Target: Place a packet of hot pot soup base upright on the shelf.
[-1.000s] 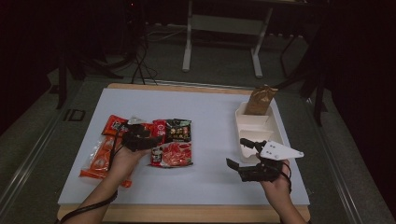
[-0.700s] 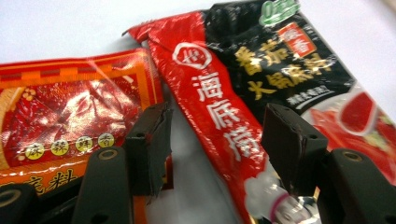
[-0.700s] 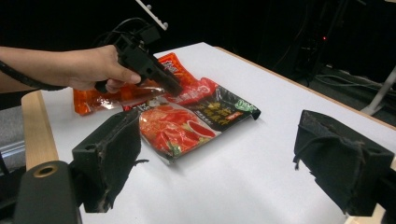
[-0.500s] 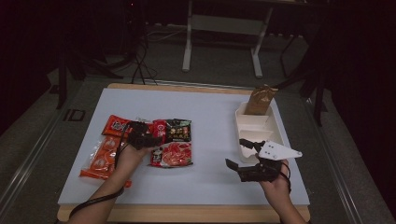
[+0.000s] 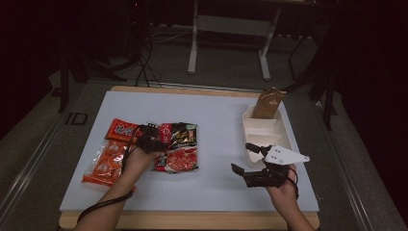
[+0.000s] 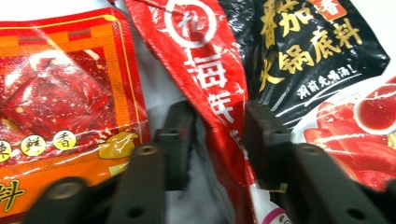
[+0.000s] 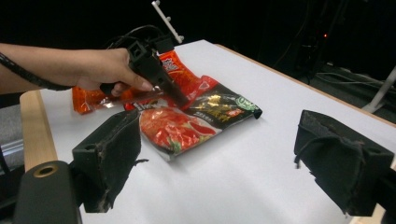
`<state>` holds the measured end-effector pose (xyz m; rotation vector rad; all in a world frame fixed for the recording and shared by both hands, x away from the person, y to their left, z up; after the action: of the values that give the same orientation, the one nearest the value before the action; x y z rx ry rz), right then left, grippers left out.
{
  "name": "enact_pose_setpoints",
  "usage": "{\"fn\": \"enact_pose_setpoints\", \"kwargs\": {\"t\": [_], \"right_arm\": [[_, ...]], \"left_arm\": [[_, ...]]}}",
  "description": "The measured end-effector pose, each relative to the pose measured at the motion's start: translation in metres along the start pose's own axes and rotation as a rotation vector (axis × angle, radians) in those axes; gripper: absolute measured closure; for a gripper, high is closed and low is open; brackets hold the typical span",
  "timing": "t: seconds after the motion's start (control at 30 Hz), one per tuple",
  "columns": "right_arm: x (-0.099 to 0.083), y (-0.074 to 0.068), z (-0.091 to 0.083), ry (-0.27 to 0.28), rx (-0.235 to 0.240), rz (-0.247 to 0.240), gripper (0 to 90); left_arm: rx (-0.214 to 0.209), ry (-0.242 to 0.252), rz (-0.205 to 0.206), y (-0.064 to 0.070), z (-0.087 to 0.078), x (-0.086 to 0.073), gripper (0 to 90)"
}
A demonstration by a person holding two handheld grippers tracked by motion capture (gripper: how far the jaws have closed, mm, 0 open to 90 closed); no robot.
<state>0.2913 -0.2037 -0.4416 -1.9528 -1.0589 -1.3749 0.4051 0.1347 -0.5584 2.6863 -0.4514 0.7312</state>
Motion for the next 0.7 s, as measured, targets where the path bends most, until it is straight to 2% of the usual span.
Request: {"fn": "enact_pose_setpoints", "kwargs": {"t": [0.1, 0.13, 0.27, 0.3, 0.37, 0.4, 0.53, 0.6, 0.7], "right_arm": [[-0.001, -0.001, 0.002, -0.008, 0.006, 0.001, 14.5], [-0.001, -0.001, 0.003, -0.014, 0.010, 0.000, 14.5], [-0.002, -0.001, 0.003, -0.015, 0.014, 0.002, 14.5], [-0.001, -0.001, 0.002, -0.014, 0.013, 0.002, 14.5], [-0.001, 0.000, 0.001, -0.008, 0.012, 0.005, 14.5], [-0.001, 0.001, 0.001, -0.006, 0.013, 0.010, 14.6], [-0.001, 0.002, 0.000, -0.004, 0.008, 0.011, 14.6], [-0.001, 0.002, -0.001, 0.001, 0.007, 0.011, 14.6], [-0.001, 0.004, -0.002, 0.002, 0.006, 0.016, 14.7]], "left_arm": [[0.011, -0.012, 0.034, 0.001, -0.001, 0.002, 75.2], [0.014, -0.008, 0.033, 0.001, -0.001, 0.002, 77.1], [0.028, 0.025, 0.054, 0.004, -0.002, 0.003, 80.4], [0.021, 0.042, 0.043, 0.004, -0.003, 0.003, 81.8], [0.028, 0.053, 0.060, 0.007, -0.003, 0.005, 84.4], [0.021, 0.061, 0.057, 0.008, -0.004, 0.006, 86.0], [0.015, 0.098, 0.092, 0.018, -0.009, 0.010, 88.6], [0.018, 0.105, 0.121, 0.022, -0.012, 0.011, 88.9], [-0.007, 0.133, 0.119, 0.026, -0.018, 0.012, 89.0]]}}
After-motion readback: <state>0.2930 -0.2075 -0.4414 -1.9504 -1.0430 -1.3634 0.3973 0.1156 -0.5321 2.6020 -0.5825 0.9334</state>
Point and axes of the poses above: each handheld gripper's, and its own axes: z roughly forward along the jaws, x roughly out of its top, y roughly to its right, the point moved 4 cm from there along z, roughly forward along the jaws
